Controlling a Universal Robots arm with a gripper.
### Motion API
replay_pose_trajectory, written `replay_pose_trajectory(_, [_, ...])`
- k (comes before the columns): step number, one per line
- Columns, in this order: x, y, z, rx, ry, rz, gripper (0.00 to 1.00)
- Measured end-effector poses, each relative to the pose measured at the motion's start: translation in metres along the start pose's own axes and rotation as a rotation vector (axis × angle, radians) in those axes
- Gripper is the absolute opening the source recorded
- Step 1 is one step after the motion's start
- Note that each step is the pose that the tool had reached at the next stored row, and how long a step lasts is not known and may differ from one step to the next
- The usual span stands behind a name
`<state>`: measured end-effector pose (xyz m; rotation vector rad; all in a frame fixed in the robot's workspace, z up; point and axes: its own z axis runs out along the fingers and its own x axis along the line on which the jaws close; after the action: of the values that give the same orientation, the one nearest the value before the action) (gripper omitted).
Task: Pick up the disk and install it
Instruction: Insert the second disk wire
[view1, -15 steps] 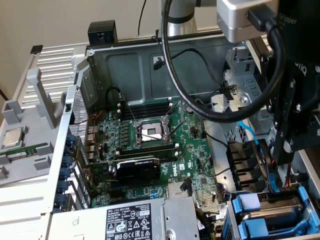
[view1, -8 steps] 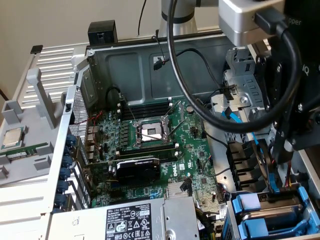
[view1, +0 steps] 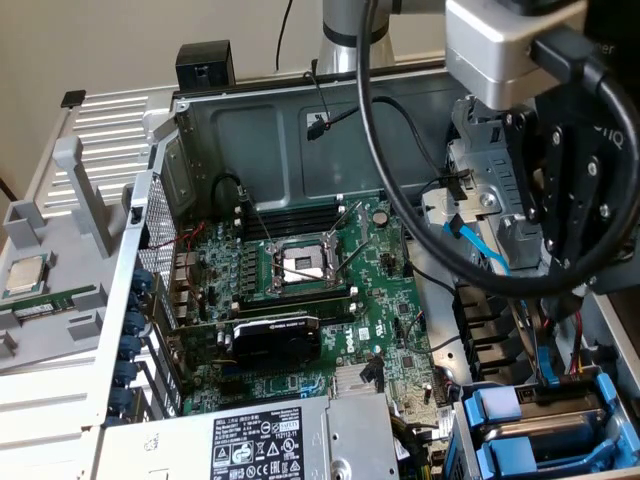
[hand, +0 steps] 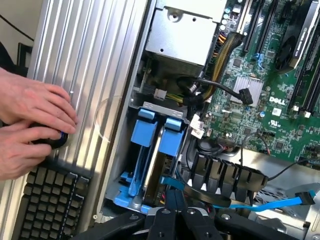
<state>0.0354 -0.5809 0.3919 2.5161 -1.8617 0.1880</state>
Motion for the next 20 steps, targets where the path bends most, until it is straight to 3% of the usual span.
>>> replay_pose_trajectory(10, [0.0000,0.0001,0.0000,0.0136,-0.0145,-0.180,0.11])
replay_pose_trajectory(20, [0.0000,0.0001,0.0001,0.0164,-0.0316,-0.352,0.11])
